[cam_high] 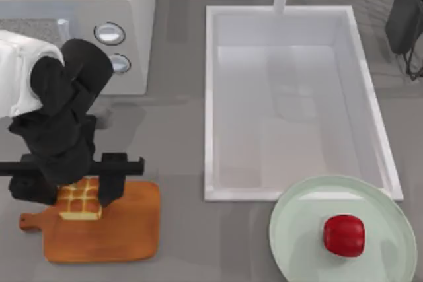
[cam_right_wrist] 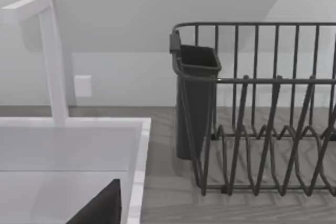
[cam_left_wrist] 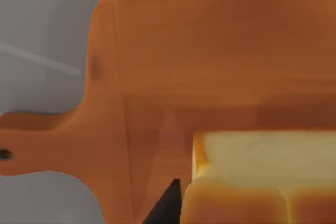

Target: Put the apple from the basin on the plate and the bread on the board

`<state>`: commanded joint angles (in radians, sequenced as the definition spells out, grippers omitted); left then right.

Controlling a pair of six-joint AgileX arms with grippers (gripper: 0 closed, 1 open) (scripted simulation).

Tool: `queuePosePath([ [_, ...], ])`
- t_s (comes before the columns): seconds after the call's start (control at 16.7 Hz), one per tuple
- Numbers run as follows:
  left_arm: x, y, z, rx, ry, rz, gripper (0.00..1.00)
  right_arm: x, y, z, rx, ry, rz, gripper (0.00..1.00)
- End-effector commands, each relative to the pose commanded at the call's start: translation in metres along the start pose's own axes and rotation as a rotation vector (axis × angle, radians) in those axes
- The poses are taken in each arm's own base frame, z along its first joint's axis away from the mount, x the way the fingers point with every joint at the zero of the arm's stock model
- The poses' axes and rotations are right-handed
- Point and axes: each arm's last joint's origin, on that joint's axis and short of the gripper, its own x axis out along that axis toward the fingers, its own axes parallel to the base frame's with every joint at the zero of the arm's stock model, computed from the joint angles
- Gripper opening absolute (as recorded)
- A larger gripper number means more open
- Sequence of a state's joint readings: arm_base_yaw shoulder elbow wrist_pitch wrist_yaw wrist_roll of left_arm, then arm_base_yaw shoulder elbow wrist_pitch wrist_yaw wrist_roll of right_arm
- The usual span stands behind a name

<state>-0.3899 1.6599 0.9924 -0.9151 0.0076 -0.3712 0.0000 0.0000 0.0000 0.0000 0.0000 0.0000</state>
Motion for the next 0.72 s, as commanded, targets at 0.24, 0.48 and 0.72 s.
queuePosePath([
  [0.24, 0.01, 0.0, -0.001, 0.0, 0.0, 0.0, 0.0, 0.0, 0.0, 0.0, 0.0, 0.0, 0.0, 1.0],
  [0.48, 0.02, 0.0, -0.001, 0.0, 0.002, 0.001, 0.0, 0.0, 0.0, 0.0, 0.0, 0.0, 0.0, 1.0],
  [0.72, 0.02, 0.0, -0.001, 0.0, 0.002, 0.001, 0.0, 0.0, 0.0, 0.0, 0.0, 0.0, 0.0, 1.0],
])
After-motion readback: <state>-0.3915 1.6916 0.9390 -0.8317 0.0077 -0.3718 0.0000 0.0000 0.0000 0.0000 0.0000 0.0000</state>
